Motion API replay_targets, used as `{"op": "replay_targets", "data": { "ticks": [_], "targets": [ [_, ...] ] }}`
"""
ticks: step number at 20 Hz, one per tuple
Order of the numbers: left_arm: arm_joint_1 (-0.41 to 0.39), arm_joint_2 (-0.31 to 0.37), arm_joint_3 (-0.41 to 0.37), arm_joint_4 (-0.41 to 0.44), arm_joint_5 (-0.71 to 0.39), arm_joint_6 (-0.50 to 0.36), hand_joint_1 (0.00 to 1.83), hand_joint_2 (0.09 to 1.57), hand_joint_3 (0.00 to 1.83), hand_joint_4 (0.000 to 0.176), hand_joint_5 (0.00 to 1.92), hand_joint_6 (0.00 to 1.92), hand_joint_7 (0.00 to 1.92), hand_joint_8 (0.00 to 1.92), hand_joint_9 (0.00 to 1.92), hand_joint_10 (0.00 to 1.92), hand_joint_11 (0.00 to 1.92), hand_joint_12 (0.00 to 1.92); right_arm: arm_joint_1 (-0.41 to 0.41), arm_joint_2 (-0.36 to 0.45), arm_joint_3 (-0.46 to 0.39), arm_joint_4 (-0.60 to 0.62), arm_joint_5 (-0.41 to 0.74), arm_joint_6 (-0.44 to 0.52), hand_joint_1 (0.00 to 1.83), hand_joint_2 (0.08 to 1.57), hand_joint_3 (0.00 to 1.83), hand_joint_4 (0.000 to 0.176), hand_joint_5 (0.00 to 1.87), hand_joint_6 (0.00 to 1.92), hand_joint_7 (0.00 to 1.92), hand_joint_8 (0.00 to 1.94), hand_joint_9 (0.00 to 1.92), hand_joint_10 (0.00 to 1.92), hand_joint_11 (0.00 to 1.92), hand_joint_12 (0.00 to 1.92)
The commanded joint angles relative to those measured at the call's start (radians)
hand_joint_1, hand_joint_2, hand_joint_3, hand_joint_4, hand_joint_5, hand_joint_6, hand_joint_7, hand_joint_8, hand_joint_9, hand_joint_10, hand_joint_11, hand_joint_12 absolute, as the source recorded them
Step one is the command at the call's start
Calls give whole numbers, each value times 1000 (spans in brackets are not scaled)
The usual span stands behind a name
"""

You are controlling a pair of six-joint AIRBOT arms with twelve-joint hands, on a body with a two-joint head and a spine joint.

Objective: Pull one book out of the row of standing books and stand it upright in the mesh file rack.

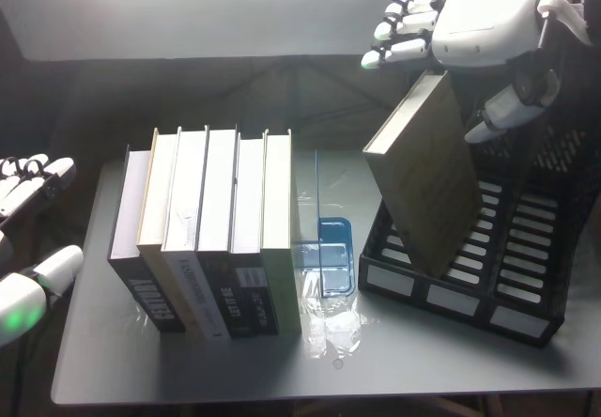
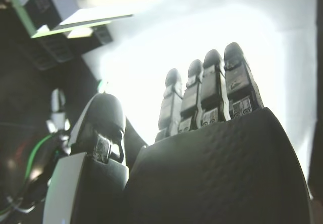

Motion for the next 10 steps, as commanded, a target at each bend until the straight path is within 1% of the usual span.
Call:
{"op": "replay_targets", "data": {
  "ticks": [1, 2, 3, 4, 5, 6, 7, 8, 9, 10],
  "targets": [
    [2, 3, 1, -1, -132, -4, 305, 1475, 0, 18, 127, 3, 70, 4, 35, 3, 0, 0, 7, 10, 0, 46, -84, -7, 711, 1074, 16, 50, 0, 0, 0, 0, 0, 0, 0, 0],
    [5, 4, -3, -7, -136, -5, 306, 1474, 0, 17, 128, 3, 69, 3, 32, 2, 0, 0, 6, 10, 1, 118, -78, -28, 689, 1079, 16, 45, 0, 0, 0, 0, 0, 0, 0, 0],
    [6, 5, -7, -12, -139, -6, 306, 1474, 0, 17, 128, 3, 69, 3, 32, 2, 0, 0, 6, 7, 7, 367, -52, -235, 689, 1079, 16, 45, 0, 0, 0, 0, 0, 0, 0, 0],
    [14, 8, -12, -19, -145, -6, 328, 1471, 0, 16, 124, 1, 64, 0, 21, 1, 0, 0, -8, -12, 50, 874, 44, -592, 635, 1099, 23, 60, 0, 0, 0, 0, 0, 0, 0, 0],
    [28, 9, -17, -34, -153, -8, 379, 1467, 0, 8, 129, 2, 69, 2, 25, 3, 0, 0, -63, -45, 141, 1278, 198, -741, 612, 1111, 25, 78, 0, 0, 0, 0, 0, 0, 0, 0],
    [34, 10, -21, -44, -155, -9, 399, 1464, 0, 9, 128, 1, 71, 2, 24, 2, 0, 0, -116, -82, 219, 1453, 324, -748, 608, 1112, 23, 86, 0, 0, 0, 0, 0, 0, 0, 0],
    [34, 10, -21, -45, -153, -8, 400, 1463, 0, 6, 125, 1, 69, 2, 25, 6, 0, 0, -147, -89, 232, 1547, 376, -764, 475, 1130, 26, 30, 0, 0, 0, 0, 0, 0, 0, 0],
    [34, 12, -21, -43, -153, -9, 400, 1463, 0, 6, 125, 1, 69, 2, 25, 6, 0, 0, -147, -70, 187, 1586, 379, -837, 475, 1130, 26, 30, 0, 0, 0, 0, 0, 0, 0, 0],
    [34, 14, -24, -43, -155, -9, 424, 1457, 0, 7, 133, 3, 70, 2, 31, 7, 0, 0, -148, -59, 162, 1607, 383, -871, 446, 1143, 26, 34, 0, 0, 0, 0, 0, 0, 0, 0],
    [35, 15, -26, -45, -159, -9, 414, 1449, 0, 14, 136, 3, 85, 6, 48, 12, 0, 0, -166, -51, 151, 1631, 406, -875, 497, 1153, 23, 29, 0, 0, 0, 0, 0, 0, 0, 0]
  ]
}}
